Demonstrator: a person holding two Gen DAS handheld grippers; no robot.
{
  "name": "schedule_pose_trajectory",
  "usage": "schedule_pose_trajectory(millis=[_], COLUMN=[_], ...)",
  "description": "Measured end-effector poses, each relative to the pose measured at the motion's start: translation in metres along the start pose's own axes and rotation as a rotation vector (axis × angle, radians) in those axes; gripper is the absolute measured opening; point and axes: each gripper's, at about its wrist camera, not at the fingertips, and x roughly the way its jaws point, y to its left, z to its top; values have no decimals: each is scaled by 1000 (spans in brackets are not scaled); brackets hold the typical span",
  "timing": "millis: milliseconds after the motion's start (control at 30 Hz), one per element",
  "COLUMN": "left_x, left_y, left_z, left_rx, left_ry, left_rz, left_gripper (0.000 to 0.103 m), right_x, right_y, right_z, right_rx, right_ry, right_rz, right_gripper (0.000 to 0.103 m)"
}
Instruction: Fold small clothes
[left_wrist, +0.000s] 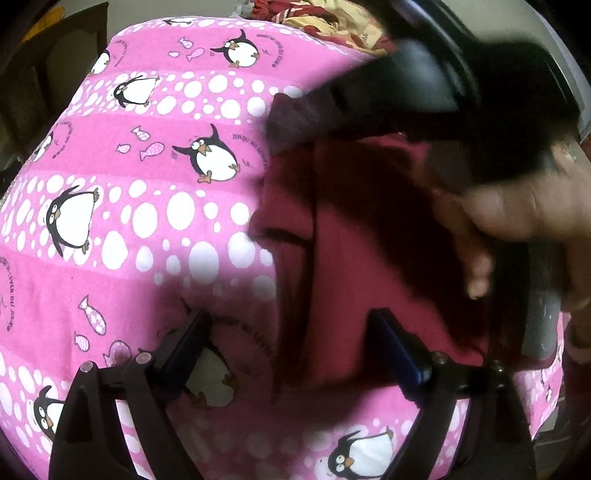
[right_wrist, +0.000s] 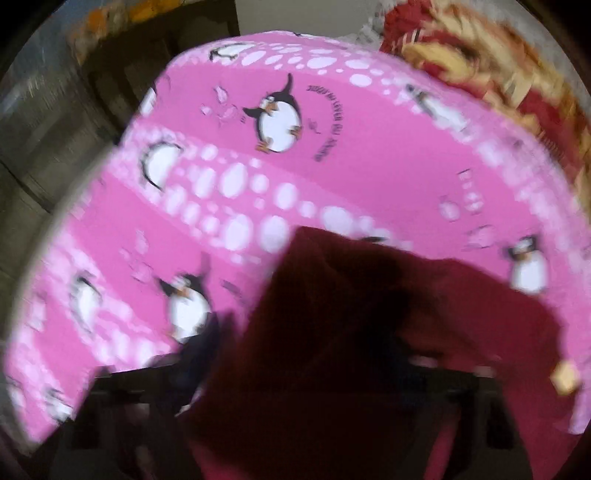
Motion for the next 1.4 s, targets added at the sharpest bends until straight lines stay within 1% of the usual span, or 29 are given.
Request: schedule_pose_trajectory(millis=[67,167,200,233,267,300,367,400,433,467,500,533,567,633,700,767,833,867,933,1033,1100,1133,1167,1200,1233,1267,1333,1367,1400], left_x=[0,1,2,4,5,5,-1,-5,-10,-14,-19,-23,-27,-35,-37,-42,-45,-46,-45,-35,-32,-30,-29,-27,-26,-26,-29,-29,-30], left_y=[1,-3,-4,-5,-6,-6,-6,-8,-9,-10,-10,-14,-16,-21,-28,-33,-39,-41,-40,-41,-41,-40,-39,-40,-40,-41,-40,-41,-41], left_z=[4,8,10,11,13,14,17,17,17,17,18,16,16,14,13,13,15,15,16,16,15,15,15,15,15,13,10,8,6], left_rx=[-8,-9,-5,-5,-13,-27,-53,-48,-38,-32,-30,-29,-25,-13,0,16,24,29,26,-1,-12,-11,-9,-8,-6,2,17,27,32], left_ry=[-9,-28,-30,-29,-25,-15,-36,-52,-68,-83,-94,-100,-106,-115,-126,-142,-152,-157,-154,-136,-129,-128,-127,-125,-123,-122,-126,-125,-120], left_rz=[-2,-22,-42,-65,-82,-106,-147,-152,-154,-159,-168,-174,-178,-178,-175,-175,-176,-174,-166,-162,-156,-147,-144,-146,-146,-144,-139,-134,-133], left_gripper=[89,89,86,65,48,27,16,12,12,12,11,11,11,11,11,11,11,11,11,11,11,11,11,11,11,11,11,12,13], right_x=[-12,-33,-40,-48,-53,-56,-57,-57,-59,-61,-63,-66,-68,-73,-71,-63,-52,-44,-29,-9,-3,-3,-5,-10,-13,-19,-32,-38,-44], right_y=[-15,-40,-46,-54,-62,-67,-79,-88,-91,-97,-100,-99,-98,-91,-78,-60,-45,-37,-27,-17,-16,-17,-19,-22,-27,-35,-51,-57,-63], right_z=[-6,-13,-16,-19,-24,-28,-36,-41,-44,-48,-49,-49,-47,-38,-25,-14,-3,3,12,15,9,5,1,-4,-7,-12,-21,-24,-28], right_rx=[29,113,129,145,162,175,197,228,255,294,311,323,333,338,306,240,188,169,150,114,82,73,65,67,77,104,166,187,205], right_ry=[-15,-50,-62,-72,-76,-77,-73,-65,-64,-65,-68,-76,-83,-87,-61,-3,51,84,151,210,199,179,153,124,107,85,41,23,4], right_rz=[69,195,230,261,283,282,268,291,308,331,346,364,383,426,436,396,342,320,308,259,189,148,135,149,166,205,282,309,333], right_gripper=[28,19,18,14,11,7,5,6,6,12,22,50,71,73,76,83,84,87,93,93,81,61,51,46,37,32,25,20,17])
